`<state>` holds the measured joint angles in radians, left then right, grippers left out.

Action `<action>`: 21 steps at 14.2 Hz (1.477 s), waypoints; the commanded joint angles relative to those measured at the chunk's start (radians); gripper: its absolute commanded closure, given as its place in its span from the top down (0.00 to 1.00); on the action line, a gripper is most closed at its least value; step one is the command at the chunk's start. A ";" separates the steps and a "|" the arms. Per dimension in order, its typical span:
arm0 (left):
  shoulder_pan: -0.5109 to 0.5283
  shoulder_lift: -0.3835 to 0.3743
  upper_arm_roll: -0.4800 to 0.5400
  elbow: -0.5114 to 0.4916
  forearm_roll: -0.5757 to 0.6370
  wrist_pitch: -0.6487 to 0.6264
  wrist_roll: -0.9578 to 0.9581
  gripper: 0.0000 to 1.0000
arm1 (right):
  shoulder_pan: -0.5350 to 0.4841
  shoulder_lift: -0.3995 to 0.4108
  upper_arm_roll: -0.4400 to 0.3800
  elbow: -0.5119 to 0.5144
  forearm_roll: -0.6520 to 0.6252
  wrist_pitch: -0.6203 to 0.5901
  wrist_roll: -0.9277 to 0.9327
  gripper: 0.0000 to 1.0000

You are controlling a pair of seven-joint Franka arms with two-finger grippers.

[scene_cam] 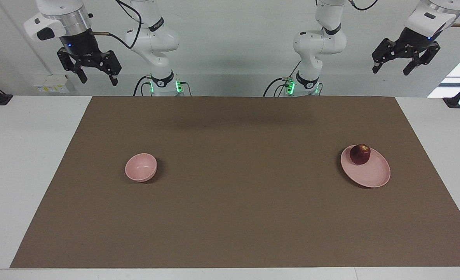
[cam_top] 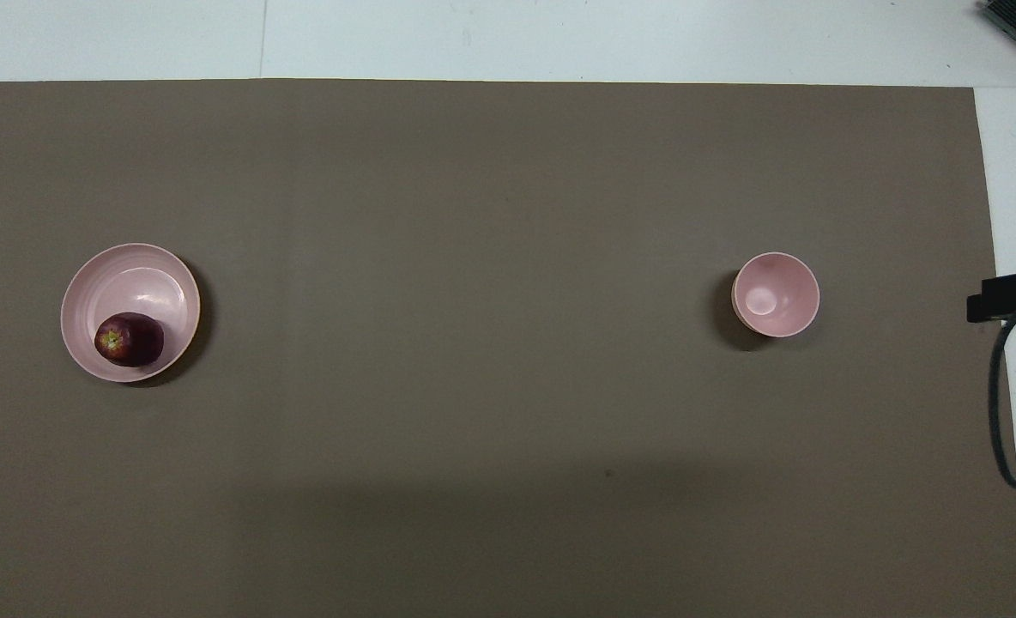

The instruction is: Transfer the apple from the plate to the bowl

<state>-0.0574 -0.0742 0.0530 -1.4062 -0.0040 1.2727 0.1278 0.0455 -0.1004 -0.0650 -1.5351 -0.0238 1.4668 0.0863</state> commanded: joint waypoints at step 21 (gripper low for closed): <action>-0.016 -0.035 -0.007 -0.052 0.013 0.028 -0.004 1.00 | -0.013 -0.024 0.011 -0.030 0.012 0.004 -0.033 1.00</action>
<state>-0.0617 -0.0749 0.0404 -1.4107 -0.0041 1.2743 0.1265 0.0459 -0.1004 -0.0579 -1.5386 -0.0238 1.4658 0.0863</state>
